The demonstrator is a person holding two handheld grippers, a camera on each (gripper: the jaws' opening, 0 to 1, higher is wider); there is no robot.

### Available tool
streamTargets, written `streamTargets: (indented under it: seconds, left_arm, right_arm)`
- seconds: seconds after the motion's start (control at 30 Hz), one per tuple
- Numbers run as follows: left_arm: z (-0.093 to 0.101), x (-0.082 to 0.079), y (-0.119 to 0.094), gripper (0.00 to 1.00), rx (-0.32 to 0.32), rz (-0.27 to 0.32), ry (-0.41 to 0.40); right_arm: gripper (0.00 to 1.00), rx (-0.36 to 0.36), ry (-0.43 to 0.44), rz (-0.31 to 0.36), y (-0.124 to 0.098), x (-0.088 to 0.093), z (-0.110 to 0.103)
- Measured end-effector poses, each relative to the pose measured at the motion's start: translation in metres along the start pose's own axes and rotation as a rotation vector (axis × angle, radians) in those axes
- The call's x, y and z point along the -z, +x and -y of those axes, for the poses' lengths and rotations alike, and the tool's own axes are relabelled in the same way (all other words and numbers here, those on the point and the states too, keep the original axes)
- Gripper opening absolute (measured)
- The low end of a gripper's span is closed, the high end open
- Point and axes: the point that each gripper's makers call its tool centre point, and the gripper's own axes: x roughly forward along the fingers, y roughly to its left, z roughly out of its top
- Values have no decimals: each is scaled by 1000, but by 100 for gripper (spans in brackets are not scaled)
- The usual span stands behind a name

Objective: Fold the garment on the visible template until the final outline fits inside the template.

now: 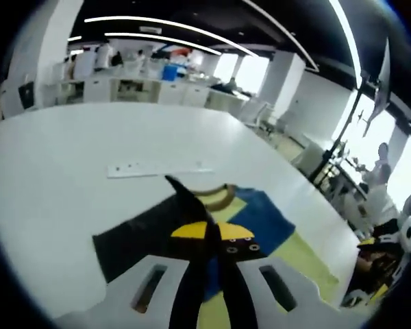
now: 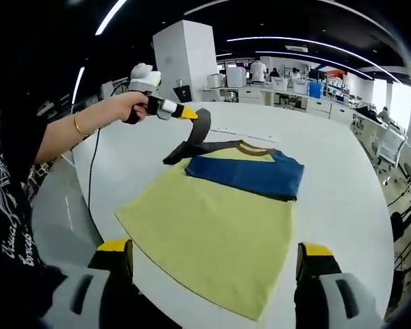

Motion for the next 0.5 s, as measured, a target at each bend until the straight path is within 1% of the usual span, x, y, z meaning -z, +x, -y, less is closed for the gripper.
streamTargets:
  seconds: [0.2,0.4,0.47,0.5]
  left_arm:
    - [26,3,14,1,51,-23,36]
    - [54,1,29,1,100,-28,61]
    - [62,1,35,1,114,-37,83]
    - [67,4,37,1,121,-51,103]
  right_arm:
    - [100,11,5,-8,-1,3,4]
    - [100,16,13,-12,-2,5,4]
    - [100,16,15,-16,-3,5,4]
    - [100,18,16,-17,-3,6,5]
